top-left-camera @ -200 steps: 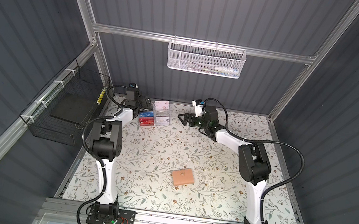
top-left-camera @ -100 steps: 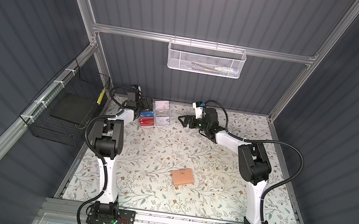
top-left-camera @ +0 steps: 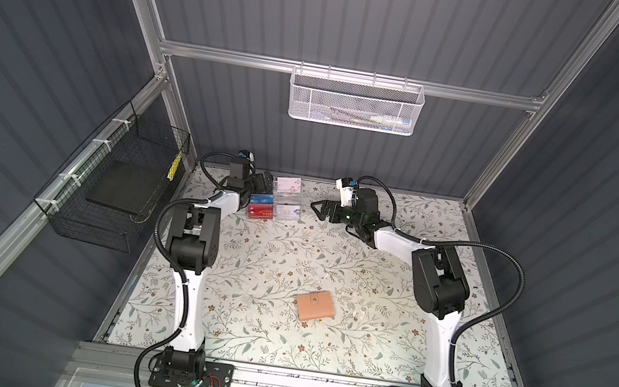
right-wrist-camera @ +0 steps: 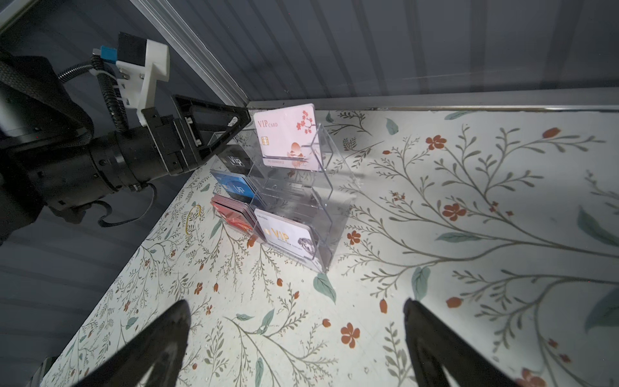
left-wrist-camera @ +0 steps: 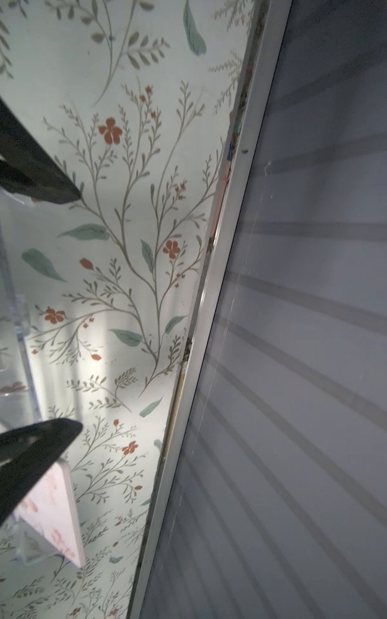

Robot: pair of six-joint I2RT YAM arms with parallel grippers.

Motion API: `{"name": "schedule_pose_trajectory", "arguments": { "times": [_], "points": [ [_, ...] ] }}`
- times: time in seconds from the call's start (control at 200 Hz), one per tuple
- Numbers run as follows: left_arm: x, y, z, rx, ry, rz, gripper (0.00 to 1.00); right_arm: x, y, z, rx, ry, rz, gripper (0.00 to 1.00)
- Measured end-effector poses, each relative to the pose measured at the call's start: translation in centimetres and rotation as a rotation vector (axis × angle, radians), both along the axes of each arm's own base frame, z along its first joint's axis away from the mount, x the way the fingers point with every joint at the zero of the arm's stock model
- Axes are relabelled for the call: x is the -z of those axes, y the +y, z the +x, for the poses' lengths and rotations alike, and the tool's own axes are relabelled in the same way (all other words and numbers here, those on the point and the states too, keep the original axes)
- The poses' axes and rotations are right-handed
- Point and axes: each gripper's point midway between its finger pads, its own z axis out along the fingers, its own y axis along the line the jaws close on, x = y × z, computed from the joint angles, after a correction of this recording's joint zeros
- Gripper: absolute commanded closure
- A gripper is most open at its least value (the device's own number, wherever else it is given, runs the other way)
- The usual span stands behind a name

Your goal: Take the credit cards out of the card holder

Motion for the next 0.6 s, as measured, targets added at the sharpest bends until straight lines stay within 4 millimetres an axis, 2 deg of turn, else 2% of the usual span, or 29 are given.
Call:
{"name": "schedule_pose_trajectory", "arguments": {
  "times": [0.235, 0.6],
  "points": [
    [0.9, -3.5, -0.9, 0.054, 0.001, -0.01, 0.0, 0.2, -1.1, 0.6, 0.025, 0.016, 0.007, 0.01],
    [1.3, -6.2, -3.6, 0.091, -0.01, -0.08, 0.0, 0.7, -2.5, 1.2, 0.056, 0.047, 0.005, 0.01]
  ]
}}
